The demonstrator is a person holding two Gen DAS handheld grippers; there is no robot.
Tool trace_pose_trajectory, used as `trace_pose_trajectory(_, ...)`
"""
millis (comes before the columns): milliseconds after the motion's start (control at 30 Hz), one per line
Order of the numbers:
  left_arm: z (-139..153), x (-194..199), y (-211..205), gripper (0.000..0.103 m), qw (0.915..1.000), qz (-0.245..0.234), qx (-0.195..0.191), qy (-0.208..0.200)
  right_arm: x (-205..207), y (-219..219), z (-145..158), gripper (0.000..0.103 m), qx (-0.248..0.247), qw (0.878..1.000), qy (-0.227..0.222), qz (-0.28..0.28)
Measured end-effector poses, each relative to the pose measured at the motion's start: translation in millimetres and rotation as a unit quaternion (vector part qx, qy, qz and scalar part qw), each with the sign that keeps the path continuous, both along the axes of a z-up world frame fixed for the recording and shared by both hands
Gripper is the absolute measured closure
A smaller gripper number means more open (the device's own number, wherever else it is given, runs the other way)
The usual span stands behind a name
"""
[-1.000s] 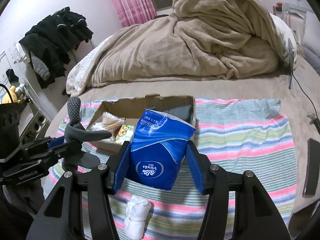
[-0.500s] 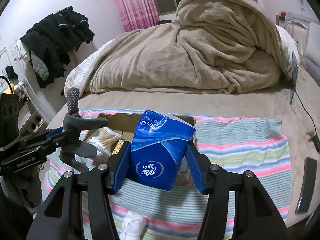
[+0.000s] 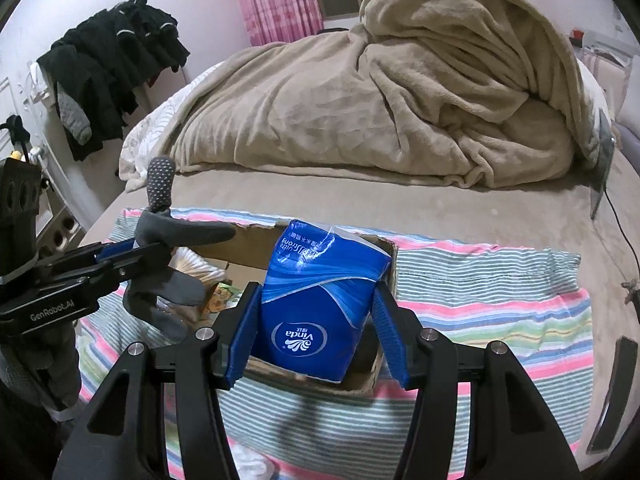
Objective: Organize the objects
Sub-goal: 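Place grey socks and blue tissue pack into the box and open both grippers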
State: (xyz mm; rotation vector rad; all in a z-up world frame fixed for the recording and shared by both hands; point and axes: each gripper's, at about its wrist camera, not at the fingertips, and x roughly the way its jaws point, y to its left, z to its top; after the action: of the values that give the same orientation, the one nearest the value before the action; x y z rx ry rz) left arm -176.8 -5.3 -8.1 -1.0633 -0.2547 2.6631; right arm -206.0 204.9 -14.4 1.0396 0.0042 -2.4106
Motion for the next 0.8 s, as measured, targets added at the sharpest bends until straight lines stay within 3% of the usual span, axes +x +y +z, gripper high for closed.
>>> trace_pose_trajectory(500,-51,-30,4,0.069,0.9975,-0.001,-0.010,-0.070,-22,-12,-35,0.044,0.017,0.999,-0.028,0.011)
trace_pose_trajectory(600,-52,-29,6,0.066,0.9972,0.001,-0.016,-0.073,-22,-13,-36,0.037,0.022,0.999,-0.026,0.011)
trace_pose_trajectory(800,-45,-24,5,0.062,0.9972,0.007,-0.017,-0.073,-21,-9,-32,0.036,0.017,1.000,-0.022,0.001)
